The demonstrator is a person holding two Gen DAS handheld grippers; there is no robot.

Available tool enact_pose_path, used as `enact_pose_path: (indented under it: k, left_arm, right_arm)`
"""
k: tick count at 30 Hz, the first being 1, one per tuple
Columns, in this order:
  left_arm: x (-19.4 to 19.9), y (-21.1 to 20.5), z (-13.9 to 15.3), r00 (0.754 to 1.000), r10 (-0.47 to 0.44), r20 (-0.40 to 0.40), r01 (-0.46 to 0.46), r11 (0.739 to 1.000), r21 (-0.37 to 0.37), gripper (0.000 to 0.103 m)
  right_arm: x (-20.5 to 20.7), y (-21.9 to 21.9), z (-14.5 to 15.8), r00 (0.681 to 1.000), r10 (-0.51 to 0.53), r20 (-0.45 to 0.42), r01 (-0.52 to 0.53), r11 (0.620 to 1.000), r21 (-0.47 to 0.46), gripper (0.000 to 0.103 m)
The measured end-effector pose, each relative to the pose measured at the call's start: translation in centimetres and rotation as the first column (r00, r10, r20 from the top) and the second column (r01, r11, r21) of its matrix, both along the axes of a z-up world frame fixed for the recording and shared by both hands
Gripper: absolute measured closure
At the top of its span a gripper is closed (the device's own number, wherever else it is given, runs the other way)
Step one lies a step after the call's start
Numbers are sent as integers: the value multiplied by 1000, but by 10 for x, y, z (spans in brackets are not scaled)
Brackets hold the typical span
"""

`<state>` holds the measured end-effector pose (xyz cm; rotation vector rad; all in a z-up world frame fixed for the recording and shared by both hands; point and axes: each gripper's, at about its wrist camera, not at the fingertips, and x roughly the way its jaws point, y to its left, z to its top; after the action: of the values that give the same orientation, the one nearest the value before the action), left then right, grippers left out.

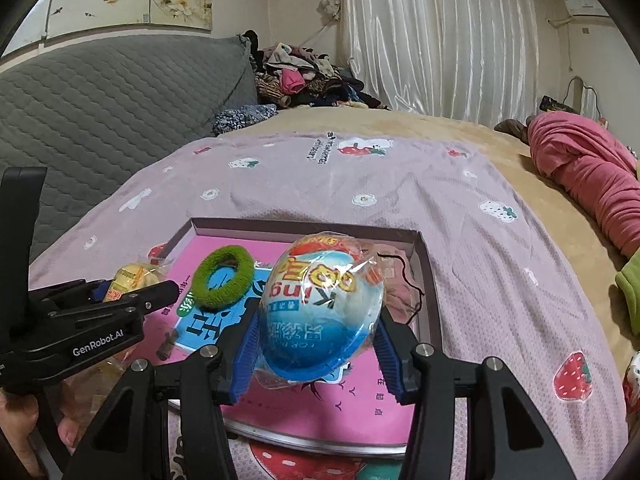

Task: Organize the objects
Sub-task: 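Lower the yellow snack bag and blue egg into the tray and open both tools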

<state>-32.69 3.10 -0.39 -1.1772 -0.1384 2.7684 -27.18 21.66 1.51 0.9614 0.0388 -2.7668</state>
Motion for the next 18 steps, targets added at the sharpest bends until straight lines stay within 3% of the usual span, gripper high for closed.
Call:
enact_pose_path:
  k: [18]
  left_arm:
    - [-10, 0, -18, 999, -2, 50, 2, 1000, 3, 62]
  right_arm:
    - [-17, 0, -28, 996, -2, 87, 0, 1000, 26, 51]
